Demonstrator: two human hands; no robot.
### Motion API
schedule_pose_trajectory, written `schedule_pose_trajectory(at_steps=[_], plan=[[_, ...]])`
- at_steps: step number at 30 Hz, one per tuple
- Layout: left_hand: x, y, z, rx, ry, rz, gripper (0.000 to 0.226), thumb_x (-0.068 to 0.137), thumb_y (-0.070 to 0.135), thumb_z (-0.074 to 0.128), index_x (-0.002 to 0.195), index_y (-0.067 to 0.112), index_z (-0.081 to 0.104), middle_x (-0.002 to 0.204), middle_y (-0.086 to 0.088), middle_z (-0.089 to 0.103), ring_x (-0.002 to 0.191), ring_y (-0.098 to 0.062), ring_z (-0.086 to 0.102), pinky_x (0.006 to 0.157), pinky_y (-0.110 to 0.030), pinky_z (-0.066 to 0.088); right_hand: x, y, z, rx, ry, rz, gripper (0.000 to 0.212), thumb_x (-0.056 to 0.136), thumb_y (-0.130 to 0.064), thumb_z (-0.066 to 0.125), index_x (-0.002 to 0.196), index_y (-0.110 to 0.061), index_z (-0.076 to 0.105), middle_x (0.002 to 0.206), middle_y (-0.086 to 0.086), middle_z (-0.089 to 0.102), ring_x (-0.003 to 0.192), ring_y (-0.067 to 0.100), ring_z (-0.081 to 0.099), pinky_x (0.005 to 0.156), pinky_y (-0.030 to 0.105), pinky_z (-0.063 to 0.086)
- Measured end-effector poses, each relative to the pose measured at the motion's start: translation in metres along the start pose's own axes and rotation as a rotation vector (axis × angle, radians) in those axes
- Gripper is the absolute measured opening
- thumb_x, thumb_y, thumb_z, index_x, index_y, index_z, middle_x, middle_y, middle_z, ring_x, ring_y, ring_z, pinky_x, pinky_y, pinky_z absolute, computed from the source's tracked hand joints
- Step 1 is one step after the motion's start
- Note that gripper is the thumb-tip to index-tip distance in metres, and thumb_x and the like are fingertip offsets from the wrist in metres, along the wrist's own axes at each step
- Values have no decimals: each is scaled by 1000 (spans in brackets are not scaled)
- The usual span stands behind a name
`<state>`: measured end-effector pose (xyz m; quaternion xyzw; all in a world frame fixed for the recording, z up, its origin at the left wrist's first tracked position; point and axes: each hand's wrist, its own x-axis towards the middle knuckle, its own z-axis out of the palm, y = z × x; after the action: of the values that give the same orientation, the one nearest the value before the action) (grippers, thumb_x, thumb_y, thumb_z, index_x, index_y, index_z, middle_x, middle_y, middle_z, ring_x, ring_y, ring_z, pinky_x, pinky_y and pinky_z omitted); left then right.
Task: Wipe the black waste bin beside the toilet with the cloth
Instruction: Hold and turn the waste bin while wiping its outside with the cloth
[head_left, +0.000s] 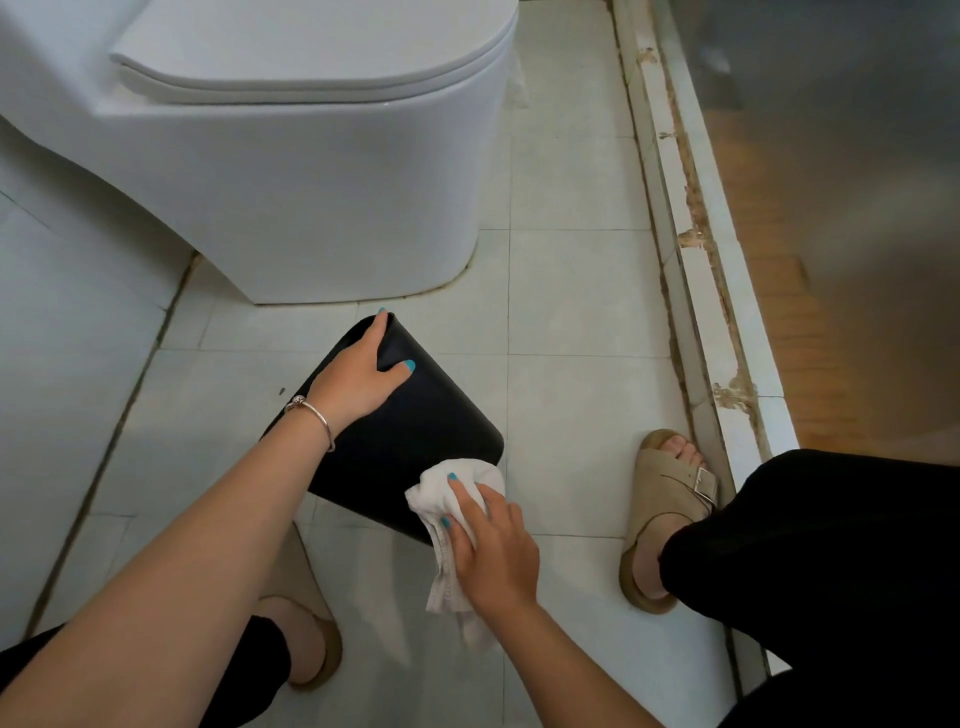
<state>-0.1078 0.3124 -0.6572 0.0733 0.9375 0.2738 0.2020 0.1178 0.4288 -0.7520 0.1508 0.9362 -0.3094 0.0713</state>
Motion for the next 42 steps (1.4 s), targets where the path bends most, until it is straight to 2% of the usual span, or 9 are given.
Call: schedule_pose_trajectory(at_steps=[5,13,17,21,27,33,37,39,42], plan=[[8,-4,-1,-81,-31,12,74,92,38,56,150,36,10,146,-1,39,122,-23,47,88,-29,41,3,-5,-5,29,40,9,49,99,-51,32,146,-52,22,148,-12,36,115,11,45,80,23,49],[19,3,-7,-16,-36,8,75,90,37,59,150,38,13,149,-2,38,129,-28,43,97,-36,41,14,-15,-23,74,133,2,47,98,-48,39,144,-50,31,144,-11,44,112,12,49,74,24,49],[13,13,-7,105,-57,78,75,90,42,57,147,48,8,144,1,44,103,-23,55,87,-35,46,20,-19,-30,80,155,9,46,98,-48,38,143,-51,32,141,-12,44,108,13,49,70,26,49],[1,23,1,208,-30,151,75,89,45,56,144,54,7,142,5,48,117,-27,54,89,-34,43,28,-23,-37,83,181,18,46,98,-46,40,143,-51,33,139,-13,45,107,13,48,68,27,48],[-27,41,8,302,-82,284,73,87,46,54,137,66,5,71,17,52,57,-6,50,51,-24,35,35,-25,-48,101,240,34,46,97,-43,45,142,-48,38,138,-10,48,101,16,50,62,29,49],[-54,29,0,314,-86,373,75,87,48,58,129,75,2,45,14,48,43,-4,47,45,-19,26,33,-4,-55,168,230,99,45,97,-42,46,141,-50,38,140,-12,46,110,15,47,69,27,45],[-75,7,-6,286,-50,419,78,85,42,64,132,72,9,97,35,56,59,14,51,51,-10,32,30,3,-62,332,87,-12,44,96,-45,48,136,-59,37,140,-16,47,125,7,43,90,27,43],[-84,-3,-9,201,-42,410,77,85,38,66,133,70,16,121,32,52,91,18,51,71,-7,40,28,-1,-62,315,70,-76,43,95,-47,49,135,-59,38,139,-18,47,124,7,44,92,27,45],[-94,-5,-14,-51,-28,361,61,83,34,69,123,68,39,127,37,49,113,8,51,92,-18,43,24,-7,-58,285,67,-126,43,95,-48,49,135,-59,39,140,-19,45,122,9,45,88,23,43]])
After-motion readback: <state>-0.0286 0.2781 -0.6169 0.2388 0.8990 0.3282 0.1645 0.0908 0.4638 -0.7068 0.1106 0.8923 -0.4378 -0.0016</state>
